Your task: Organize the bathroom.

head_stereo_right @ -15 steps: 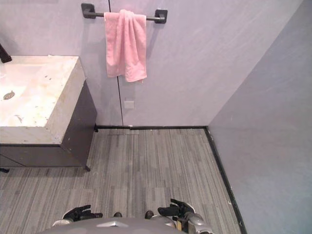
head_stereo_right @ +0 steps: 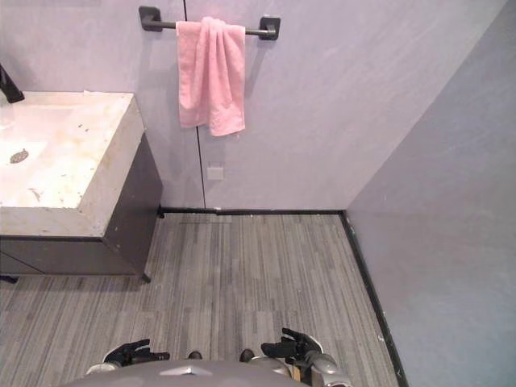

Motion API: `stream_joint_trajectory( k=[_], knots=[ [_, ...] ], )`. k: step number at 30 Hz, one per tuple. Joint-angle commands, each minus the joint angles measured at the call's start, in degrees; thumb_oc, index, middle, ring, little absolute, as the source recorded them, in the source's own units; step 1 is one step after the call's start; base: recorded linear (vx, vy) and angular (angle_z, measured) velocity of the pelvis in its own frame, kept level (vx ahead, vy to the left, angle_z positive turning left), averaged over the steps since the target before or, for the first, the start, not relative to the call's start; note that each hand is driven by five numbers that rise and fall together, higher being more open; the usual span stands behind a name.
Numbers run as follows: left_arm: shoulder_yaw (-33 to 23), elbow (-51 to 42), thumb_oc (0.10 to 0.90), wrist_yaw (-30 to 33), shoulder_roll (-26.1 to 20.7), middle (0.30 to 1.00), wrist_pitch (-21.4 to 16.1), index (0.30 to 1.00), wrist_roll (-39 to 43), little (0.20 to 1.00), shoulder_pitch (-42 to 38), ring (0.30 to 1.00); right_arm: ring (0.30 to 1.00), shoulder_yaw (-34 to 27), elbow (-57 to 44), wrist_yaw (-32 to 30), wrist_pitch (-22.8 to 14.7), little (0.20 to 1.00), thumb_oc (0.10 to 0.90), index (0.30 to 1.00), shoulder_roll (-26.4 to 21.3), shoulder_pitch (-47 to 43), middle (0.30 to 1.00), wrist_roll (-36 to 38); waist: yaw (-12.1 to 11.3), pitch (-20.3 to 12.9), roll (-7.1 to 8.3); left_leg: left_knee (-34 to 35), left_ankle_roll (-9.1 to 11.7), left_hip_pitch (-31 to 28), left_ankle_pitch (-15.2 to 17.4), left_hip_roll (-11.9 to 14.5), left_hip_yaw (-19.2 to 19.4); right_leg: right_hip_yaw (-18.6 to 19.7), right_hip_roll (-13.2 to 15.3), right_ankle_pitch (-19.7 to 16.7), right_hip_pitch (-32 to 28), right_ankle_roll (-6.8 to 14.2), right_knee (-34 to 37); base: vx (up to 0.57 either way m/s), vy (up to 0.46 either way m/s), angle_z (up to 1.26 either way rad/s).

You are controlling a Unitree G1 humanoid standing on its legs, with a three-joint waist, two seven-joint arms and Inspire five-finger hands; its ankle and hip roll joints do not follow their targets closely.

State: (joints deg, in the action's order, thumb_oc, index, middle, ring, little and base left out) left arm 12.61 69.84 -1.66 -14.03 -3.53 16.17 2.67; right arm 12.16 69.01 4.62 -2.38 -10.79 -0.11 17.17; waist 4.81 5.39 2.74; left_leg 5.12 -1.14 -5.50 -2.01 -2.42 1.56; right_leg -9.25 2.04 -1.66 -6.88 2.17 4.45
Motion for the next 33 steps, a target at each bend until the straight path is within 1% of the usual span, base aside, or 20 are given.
stream_joint_trajectory(
  k=[1, 3, 5, 6, 7, 8, 10, 11, 12, 15, 16, 19, 20, 21, 23, 26, 28, 30, 31, 33],
  knots=[
    [-0.02, -1.24, 0.800, 0.82, 0.84, 0.900, -4.84, 0.900, 2.59, 0.900, -3.04, 0.900, 0.900, 1.53, -2.50, 0.72, -6.62, 0.900, 0.800, 0.900, -2.05, -2.30, 0.900, 1.85, -0.46, 1.22, -4.11, -1.62, 0.12, -1.43, 5.43, 0.55, 7.47, -3.85, -1.86, 8.86, 2.54, 3.57, -8.02, 0.07, -0.076, 0.03],
    [-0.36, -2.90, 0.800, 1.65, 0.30, 0.900, -5.83, 0.900, 3.41, 0.900, -3.30, 0.900, 0.900, 1.99, -4.83, 0.75, -7.75, 0.900, 0.800, 0.900, -2.43, -2.25, 0.900, 2.03, -0.29, 1.22, -4.12, -2.10, 0.20, -1.42, 5.60, 0.71, 7.69, -3.79, -2.00, 8.93, 2.37, 3.45, -7.96, 0.07, -0.077, 0.02],
    [-1.20, -8.15, 0.800, 2.68, -1.11, 0.900, -5.24, 0.900, 3.70, 0.900, -3.75, 0.900, 0.900, 2.65, -11.33, 0.38, -7.00, 0.900, 0.800, 0.900, -3.50, -2.15, 0.900, 2.32, -0.05, 1.47, -4.04, -3.93, 0.25, -1.10, 6.20, 0.91, 8.27, -3.80, -2.15, 9.05, 2.21, 3.07, -8.09, 0.07, -0.078, 0.01],
    [-1.20, -8.15, 0.800, 2.68, -1.11, 0.900, -5.24, 0.900, 3.70, 0.900, -3.75, 0.900, 0.900, 2.65, -11.33, 0.38, -7.00, 0.900, 0.800, 0.900, -3.50, -2.15, 0.900, 2.32, -0.05, 1.47, -4.04, -3.94, 0.25, -1.09, 6.20, 0.92, 8.27, -3.80, -2.15, 9.05, 2.21, 3.07, -8.09, 0.05, -0.065, 0.00],
    [-1.43, -10.01, 0.800, 3.85, -1.62, 0.900, -7.25, 0.900, 4.39, 0.900, -3.94, 0.900, 0.900, 2.85, -13.56, 0.75, -8.74, 0.900, 0.800, 0.900, -3.98, -2.19, 0.900, 1.18, 0.05, 1.60, -3.98, -5.02, 0.32, -0.79, 6.59, 0.99, 8.66, -3.80, -2.18, 9.16, 2.21, 2.87, -8.22, 0.03, -0.071, 0.00],
    [-2.51, -16.45, 0.800, 4.52, -3.50, 0.900, -4.64, 0.900, 6.32, 0.900, -5.39, 0.900, 0.900, 3.23, -21.53, -0.24, -6.51, 0.900, 0.800, 0.900, -5.47, -2.19, 0.900, 0.48, -0.02, 2.85, -3.36, -13.13, 1.30, 3.68, 7.23, 1.19, 9.73, -3.50, -1.77, 9.84, 2.25, 1.64, -9.71, 0.03, -0.092, 0.02],
    [-2.85, -21.60, 0.800, 5.73, -5.11, 0.900, -3.96, 0.900, 7.93, 0.900, -6.99, 0.900, 0.900, 3.85, -27.54, -1.59, -6.73, 0.900, 0.800, 0.900, -7.16, -2.47, 0.900, 0.51, -0.40, 4.21, -2.45, -23.64, 2.73, 9.82, 4.98, 2.23, 10.00, -3.11, -1.44, 10.15, 2.37, 0.13, -10.51, 0.01, -0.084, 0.08],
    [-2.93, -24.59, 0.800, 6.54, -5.88, 0.900, -4.82, 0.900, 9.06, 0.900, -7.61, 0.900, 0.900, 4.08, -30.20, -2.81, -7.15, 0.900, 0.800, 0.900, -8.04, -2.66, 0.900, 0.71, -0.63, 5.07, -2.21, -27.60, 3.25, 12.83, 3.42, 2.90, 9.60, -2.71, -1.61, 10.43, 2.23, -0.43, -11.05, 0.03, -0.063, 0.15],
    [-2.94, -25.68, 0.800, 6.68, -6.14, 0.900, -4.54, 0.900, 9.57, 0.900, -7.79, 0.900, 0.900, 4.14, -30.99, -3.19, -7.30, 0.900, 0.800, 0.900, -8.37, -2.74, 0.900, 1.03, -0.73, 5.42, -2.19, -28.44, 3.34, 13.69, 2.93, 3.12, 9.44, -2.55, -1.72, 10.57, 2.12, -0.54, -11.27, 0.08, -0.021, 0.25],
    [-2.61, -31.56, 0.800, 7.74, -7.21, 0.900, -4.91, 0.900, 11.15, 0.900, -8.28, 0.900, 0.900, 4.20, -33.76, -4.79, -10.66, 0.900, 0.800, 0.900, -9.33, -3.57, 0.900, 3.41, -1.10, 6.58, -2.64, -24.67, 2.83, 14.15, 1.79, 3.74, 10.19, -2.07, -2.59, 10.78, 1.38, -0.66, -11.75, 0.20, 0.064, 0.06],
    [-1.89, -38.30, 0.800, 9.36, -7.88, 0.900, -5.36, 0.900, 13.03, 0.900, -8.14, 0.900, 0.900, 3.52, -37.98, -6.30, -14.15, 0.900, 0.800, 0.900, -9.90, -3.26, 0.900, 3.09, -0.44, 6.72, -3.80, -14.07, 2.57, 11.27, -0.57, 5.32, 11.50, -2.60, -3.81, 11.14, 0.69, -0.32, -11.78, 0.39, 0.168, -0.01],
    [-0.86, -43.06, 0.800, 11.28, -8.12, 0.900, -5.32, 0.900, 13.88, 0.900, -8.44, 0.900, 0.900, 3.11, -41.71, -7.54, -16.37, 0.900, 0.800, 0.900, -10.17, -2.17, 0.900, 1.98, 0.37, 6.56, -4.58, -7.12, 2.90, 10.34, -3.07, 7.09, 12.50, -3.29, -4.20, 11.62, 0.08, 0.11, -11.74, 0.35, 0.139, 0.12],
    [0.41, -48.53, 0.800, 11.51, -8.63, 0.900, -4.73, 0.900, 14.36, 0.900, -8.63, 0.900, 0.900, 2.88, -46.39, -8.55, -17.85, 0.900, 0.800, 0.900, -10.64, -0.93, 0.900, 1.69, 0.57, 6.62, -5.56, -3.42, 3.92, 11.65, -7.49, 9.18, 12.53, -3.98, -4.88, 13.69, -1.15, 0.24, -12.55, 0.44, 0.120, 0.15],
    [0.73, -49.65, 0.800, 11.75, -8.56, 0.900, -5.22, 0.900, 13.84, 0.900, -8.63, 0.900, 0.900, 2.89, -47.21, -9.15, -19.10, 0.900, 0.800, 0.900, -10.84, -0.82, 0.900, 0.92, 0.50, 6.58, -5.84, -2.95, 4.17, 11.97, -8.20, 9.69, 12.47, -4.21, -5.00, 14.34, -1.42, 0.27, -13.05, 0.46, 0.128, 0.23],
    [1.56, -54.84, 0.800, 12.37, -8.92, 0.900, -5.31, 0.900, 12.53, 0.900, -8.92, 0.900, 0.900, 3.29, -49.29, -9.72, -21.33, 0.900, 0.800, 0.900, -11.50, -1.65, 0.900, 0.51, -0.11, 6.35, -6.29, -1.97, 3.80, 11.21, -6.86, 9.31, 11.08, -3.10, -4.85, 16.24, -1.44, 0.65, -16.34, 0.33, 0.136, 0.01],
    [3.27, -59.01, 0.800, 13.63, -9.14, 0.900, -4.25, 0.900, 11.32, 0.900, -9.96, 0.900, 0.900, 3.91, -50.72, -12.16, -21.77, 0.900, 0.800, 0.900, -11.62, -3.49, 0.900, 1.27, -0.80, 4.78, -6.67, -1.84, 2.75, 9.68, -4.50, 7.84, 10.67, -1.52, -4.29, 18.72, -1.67, 1.99, -20.98, 0.41, 0.207, -0.54],
    [4.73, -60.20, 0.800, 13.40, -8.82, 0.900, -3.62, 0.900, 11.27, 0.900, -10.91, 0.900, 0.900, 3.78, -52.37, -12.81, -21.88, 0.900, 0.800, 0.900, -11.57, -4.15, 0.900, 1.41, -0.50, 3.86, -7.10, -1.22, 1.45, 7.34, -3.09, 7.15, 10.72, -1.54, -2.67, 16.61, 1.91, 4.53, -30.79, 0.30, 0.209, -0.28],
    [6.40, -60.76, 0.800, 13.51, -9.32, 0.900, -3.34, 0.900, 10.53, 0.900, -11.94, 0.900, 0.900, 3.71, -53.99, -12.59, -21.62, 0.900, 0.800, 0.900, -11.56, -4.43, 0.900, 1.08, -0.24, 3.46, -7.70, -0.89, 0.30, 5.75, -2.35, 6.78, 10.44, -1.74, 0.18, 14.34, 6.46, 7.05, -42.48, 0.26, 0.192, -0.10],
    [7.24, -61.04, 0.800, 13.75, -9.38, 0.900, -2.71, 0.900, 10.57, 0.900, -12.10, 0.900, 0.900, 3.85, -54.51, -12.35, -21.26, 0.900, 0.800, 0.900, -11.57, -4.61, 0.900, 1.55, -0.28, 3.23, -7.80, -0.77, -0.04, 5.33, -1.97, 6.50, 10.15, -1.58, 1.33, 13.19, 8.16, 7.99, -46.41, 0.23, 0.145, -0.04],
    [8.24, -61.05, 0.800, 14.80, -9.53, 0.900, -2.12, 0.900, 10.38, 0.900, -12.13, 0.900, 0.900, 4.15, -54.81, -12.24, -20.89, 0.900, 0.800, 0.900, -11.25, -4.94, 0.900, 1.67, -0.47, 3.02, -7.88, -0.61, -0.24, 4.81, -1.48, 5.90, 9.59, -2.22, 2.79, 12.47, 9.24, 8.03, -47.24, 0.23, 0.087, -0.10]
  ],
)
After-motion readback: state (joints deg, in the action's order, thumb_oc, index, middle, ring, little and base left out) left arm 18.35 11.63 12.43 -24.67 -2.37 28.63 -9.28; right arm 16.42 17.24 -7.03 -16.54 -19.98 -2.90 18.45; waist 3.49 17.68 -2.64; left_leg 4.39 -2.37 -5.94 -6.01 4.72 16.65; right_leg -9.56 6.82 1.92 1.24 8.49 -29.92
